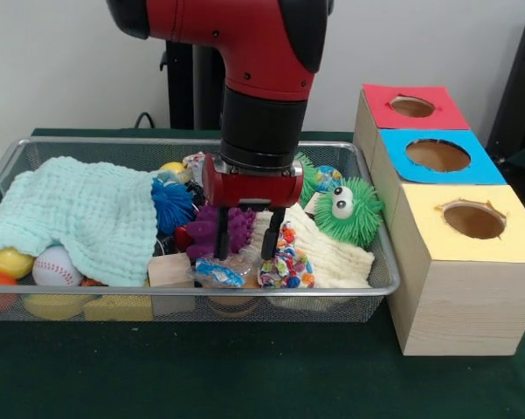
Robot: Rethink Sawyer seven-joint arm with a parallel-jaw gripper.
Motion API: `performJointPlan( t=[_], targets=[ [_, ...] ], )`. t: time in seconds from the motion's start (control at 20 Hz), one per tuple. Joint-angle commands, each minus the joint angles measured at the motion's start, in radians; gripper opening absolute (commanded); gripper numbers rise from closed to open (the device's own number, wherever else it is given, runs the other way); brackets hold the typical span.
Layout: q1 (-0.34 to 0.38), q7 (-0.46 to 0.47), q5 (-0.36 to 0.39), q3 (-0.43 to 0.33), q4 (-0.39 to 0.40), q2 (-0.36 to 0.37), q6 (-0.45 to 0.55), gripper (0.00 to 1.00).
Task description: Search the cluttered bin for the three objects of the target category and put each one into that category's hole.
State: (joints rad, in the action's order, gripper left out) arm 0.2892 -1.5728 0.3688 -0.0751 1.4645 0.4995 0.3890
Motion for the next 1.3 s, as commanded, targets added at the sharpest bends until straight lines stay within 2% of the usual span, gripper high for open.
performJointPlan(
  t=[0.05,0.5,0.7,1.05,1.3],
  targets=[
    [0.000,-0.052,0.048,-0.037,-0.028,-0.064,-0.041,1.00],
    [-0.004,-0.065,0.049,-0.026,-0.036,-0.089,-0.069,1.00],
    [-0.010,-0.076,0.046,-0.012,-0.057,-0.122,-0.069,1.00],
    [-0.036,-0.066,0.026,0.021,-0.100,-0.168,0.052,1.00],
    [-0.054,-0.069,0.018,0.044,-0.127,-0.191,0.072,1.00]
  ],
)
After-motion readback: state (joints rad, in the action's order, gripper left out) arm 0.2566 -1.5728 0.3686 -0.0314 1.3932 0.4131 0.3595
